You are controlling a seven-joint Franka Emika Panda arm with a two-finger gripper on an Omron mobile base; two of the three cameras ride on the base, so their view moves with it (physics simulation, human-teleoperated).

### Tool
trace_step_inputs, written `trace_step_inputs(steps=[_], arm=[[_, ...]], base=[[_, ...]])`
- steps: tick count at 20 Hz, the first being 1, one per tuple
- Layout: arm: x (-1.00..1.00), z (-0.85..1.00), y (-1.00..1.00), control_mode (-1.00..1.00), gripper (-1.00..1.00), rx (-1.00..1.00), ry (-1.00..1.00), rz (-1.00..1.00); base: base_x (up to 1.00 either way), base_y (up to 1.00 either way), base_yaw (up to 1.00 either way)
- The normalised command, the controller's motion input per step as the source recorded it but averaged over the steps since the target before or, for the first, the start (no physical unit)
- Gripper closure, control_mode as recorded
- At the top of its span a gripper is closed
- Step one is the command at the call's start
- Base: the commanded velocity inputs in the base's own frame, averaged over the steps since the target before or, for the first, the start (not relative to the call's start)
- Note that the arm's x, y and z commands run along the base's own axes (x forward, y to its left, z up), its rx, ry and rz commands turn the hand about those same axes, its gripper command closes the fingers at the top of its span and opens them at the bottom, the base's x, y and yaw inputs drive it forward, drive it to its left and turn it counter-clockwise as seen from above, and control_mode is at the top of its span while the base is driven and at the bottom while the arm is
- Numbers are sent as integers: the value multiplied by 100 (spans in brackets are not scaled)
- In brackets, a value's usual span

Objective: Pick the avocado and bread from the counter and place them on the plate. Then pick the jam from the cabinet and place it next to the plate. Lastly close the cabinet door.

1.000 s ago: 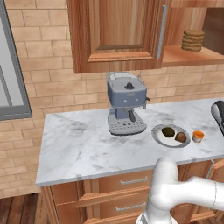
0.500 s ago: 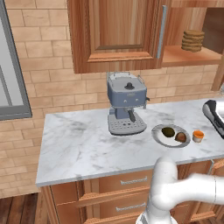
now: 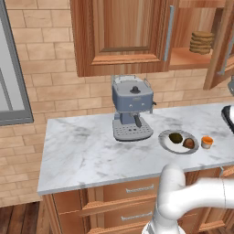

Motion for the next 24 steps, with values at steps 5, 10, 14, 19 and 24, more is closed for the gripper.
trace_step_inputs(steps=[5, 10, 14, 19, 24], arm=[[0, 94, 0, -100, -100, -27, 15, -8], [0, 93, 0, -100, -100, -17, 21, -6], [0, 68, 0, -100, -100, -14, 30, -5], [2, 54, 2, -100, -100, -14, 27, -3], [1, 39, 9, -100, -100, -13, 22, -1]], base=[[0, 0, 0], [0, 0, 0], [0, 0, 0], [0, 0, 0], [0, 0, 0]])
